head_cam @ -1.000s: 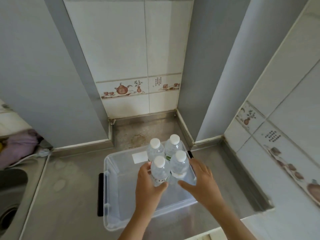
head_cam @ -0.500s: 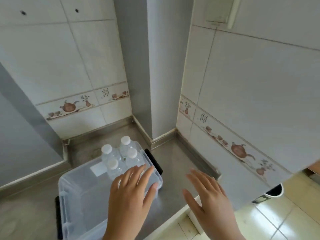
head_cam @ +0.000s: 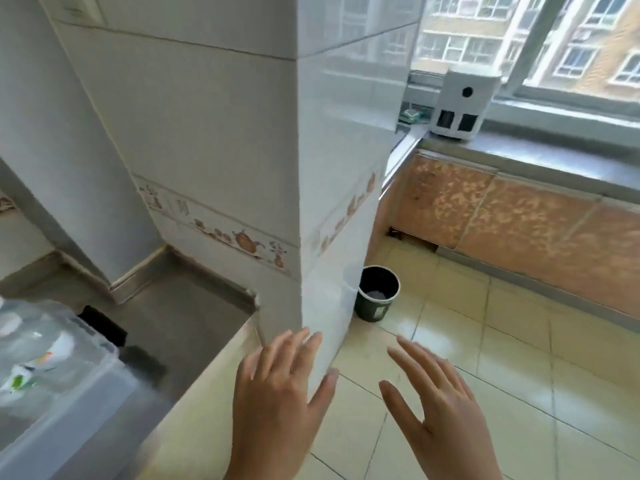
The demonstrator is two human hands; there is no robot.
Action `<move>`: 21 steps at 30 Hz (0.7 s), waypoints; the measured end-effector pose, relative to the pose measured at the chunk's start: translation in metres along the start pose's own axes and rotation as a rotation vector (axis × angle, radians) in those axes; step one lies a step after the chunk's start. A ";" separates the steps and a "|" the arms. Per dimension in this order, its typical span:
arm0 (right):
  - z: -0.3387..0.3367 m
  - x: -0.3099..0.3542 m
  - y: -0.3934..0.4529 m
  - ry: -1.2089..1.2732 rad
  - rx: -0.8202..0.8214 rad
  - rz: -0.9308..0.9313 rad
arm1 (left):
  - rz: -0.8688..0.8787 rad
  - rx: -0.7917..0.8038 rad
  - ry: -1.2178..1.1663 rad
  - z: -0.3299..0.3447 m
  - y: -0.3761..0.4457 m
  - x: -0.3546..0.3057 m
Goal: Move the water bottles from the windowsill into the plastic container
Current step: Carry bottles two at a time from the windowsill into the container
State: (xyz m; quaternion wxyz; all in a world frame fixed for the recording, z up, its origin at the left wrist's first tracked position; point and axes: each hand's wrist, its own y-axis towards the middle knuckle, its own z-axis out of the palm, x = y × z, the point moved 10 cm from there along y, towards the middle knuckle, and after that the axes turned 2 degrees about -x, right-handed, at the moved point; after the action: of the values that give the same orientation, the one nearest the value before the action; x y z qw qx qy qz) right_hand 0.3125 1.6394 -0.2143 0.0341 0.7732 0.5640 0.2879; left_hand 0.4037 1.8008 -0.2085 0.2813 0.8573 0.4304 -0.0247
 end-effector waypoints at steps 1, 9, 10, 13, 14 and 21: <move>-0.011 -0.018 -0.009 -0.022 -0.009 0.031 | 0.026 0.014 -0.013 0.009 -0.001 -0.019; -0.105 -0.134 -0.061 -0.164 -0.208 0.259 | 0.199 0.140 -0.102 0.065 0.019 -0.151; -0.113 -0.147 -0.063 -0.181 -0.223 0.289 | 0.235 0.147 -0.111 0.073 0.026 -0.166; -0.130 -0.189 -0.066 -0.209 -0.269 0.379 | 0.338 0.154 -0.150 0.099 0.052 -0.209; -0.134 -0.203 -0.066 -0.210 -0.286 0.406 | 0.369 0.156 -0.171 0.109 0.061 -0.223; -0.159 -0.307 -0.028 -0.265 -0.333 0.565 | 0.581 0.216 -0.255 0.198 0.140 -0.321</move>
State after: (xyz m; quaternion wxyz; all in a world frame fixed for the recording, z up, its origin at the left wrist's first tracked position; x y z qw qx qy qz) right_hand 0.1515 1.3325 -0.2175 0.1518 0.9132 0.2637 0.2710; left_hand 0.3469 1.4025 -0.2186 0.2358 0.9591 0.1240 -0.0959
